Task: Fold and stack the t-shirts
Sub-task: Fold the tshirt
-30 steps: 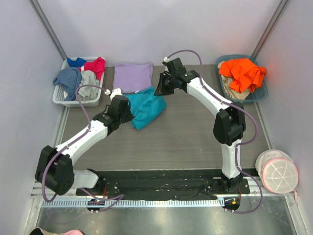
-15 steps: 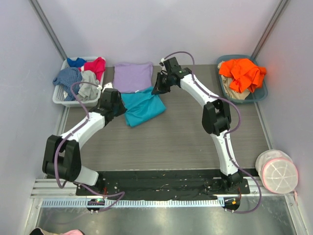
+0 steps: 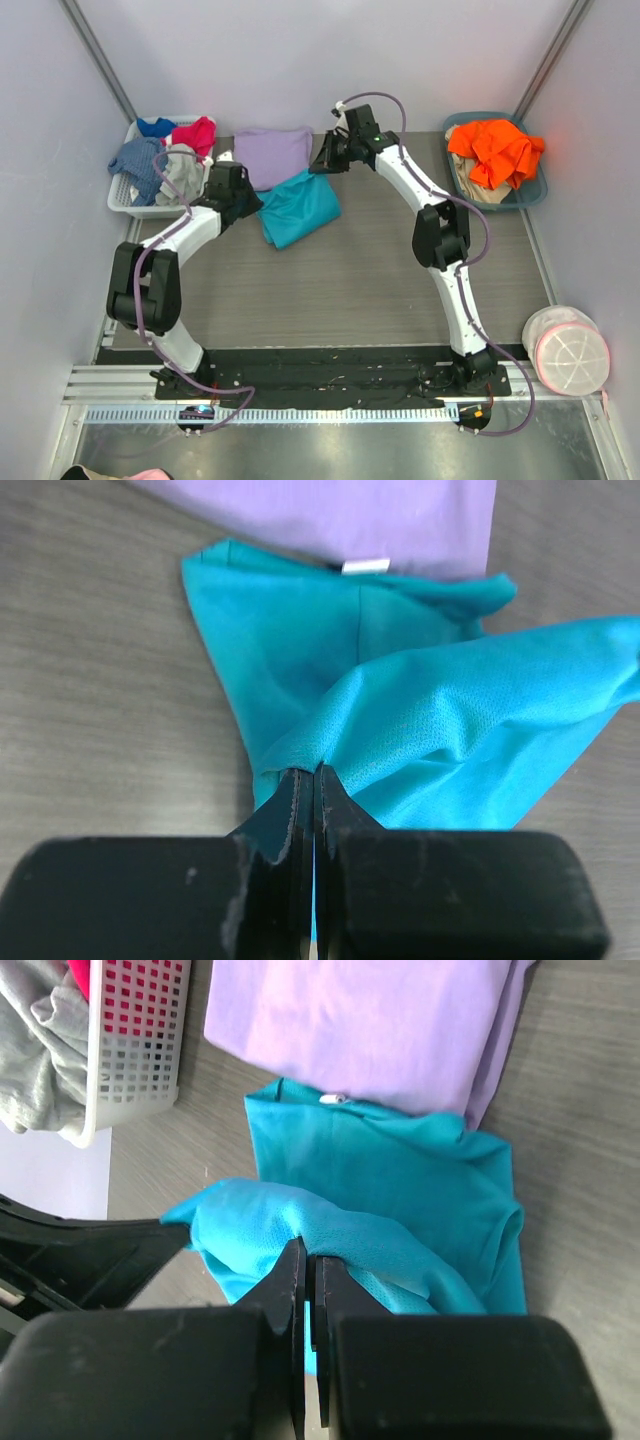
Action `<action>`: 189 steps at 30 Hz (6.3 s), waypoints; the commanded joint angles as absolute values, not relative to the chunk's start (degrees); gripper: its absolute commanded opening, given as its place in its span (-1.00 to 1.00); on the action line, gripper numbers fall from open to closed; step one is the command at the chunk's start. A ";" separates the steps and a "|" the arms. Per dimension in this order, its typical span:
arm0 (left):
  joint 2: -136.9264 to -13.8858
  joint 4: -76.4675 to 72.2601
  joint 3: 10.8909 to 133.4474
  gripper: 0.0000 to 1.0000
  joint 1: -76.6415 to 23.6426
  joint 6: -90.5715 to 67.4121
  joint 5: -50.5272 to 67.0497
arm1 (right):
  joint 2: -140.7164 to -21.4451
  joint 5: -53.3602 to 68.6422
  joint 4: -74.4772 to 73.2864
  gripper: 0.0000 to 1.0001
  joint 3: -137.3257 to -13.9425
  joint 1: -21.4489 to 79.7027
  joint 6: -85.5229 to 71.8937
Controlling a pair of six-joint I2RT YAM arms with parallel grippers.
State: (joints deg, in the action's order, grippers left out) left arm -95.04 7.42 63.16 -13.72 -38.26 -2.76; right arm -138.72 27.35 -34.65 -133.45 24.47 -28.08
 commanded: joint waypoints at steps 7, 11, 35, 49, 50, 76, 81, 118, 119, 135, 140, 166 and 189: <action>-99.67 1.32 67.85 -1.00 -9.94 -38.14 -0.26 | -143.26 33.57 -22.95 -0.90 -135.70 22.76 -27.42; -101.16 0.26 67.68 -1.00 -9.23 -38.58 1.30 | -145.36 35.06 -20.22 -0.88 -135.62 22.50 -28.03; -94.14 -3.34 63.38 0.99 -3.78 -42.54 7.03 | -131.68 37.27 -4.93 0.54 -102.96 14.33 -27.42; -76.21 -2.38 42.19 0.99 -4.57 -43.24 9.14 | -126.21 37.00 1.67 0.52 -86.15 16.70 -30.76; -75.85 -2.03 41.75 0.99 -4.57 -43.24 9.49 | -126.04 37.00 2.45 0.52 -85.44 16.87 -30.94; -58.19 8.70 32.17 1.00 -4.57 -41.31 8.70 | -91.43 14.61 -13.69 0.43 -52.20 45.97 -37.71; -57.66 8.96 31.73 0.99 -4.57 -41.92 9.84 | -83.85 1.41 -23.46 0.51 -60.00 42.90 -30.07; -54.49 10.99 29.18 0.99 -4.66 -42.89 10.99 | -138.16 42.63 -18.98 0.89 -107.75 21.97 -13.01; -54.41 11.25 29.18 0.99 -4.66 -42.89 10.90 | -138.25 42.63 -19.42 0.90 -107.93 22.41 -12.57; -52.21 11.51 27.43 0.99 -4.66 -43.33 10.64 | -135.44 40.17 -23.47 0.90 -99.24 31.64 -7.38; -51.77 11.60 26.90 0.99 -4.66 -43.33 10.63 | -133.25 39.03 -22.42 0.11 -94.15 32.17 -8.78; -49.66 13.01 25.40 0.99 -4.66 -43.07 12.13 | -93.00 -9.13 5.98 -0.98 -38.61 49.66 -61.67; -49.57 12.65 24.87 0.99 -4.83 -42.63 15.47 | -77.16 -16.18 -9.14 0.73 -39.89 44.04 -48.18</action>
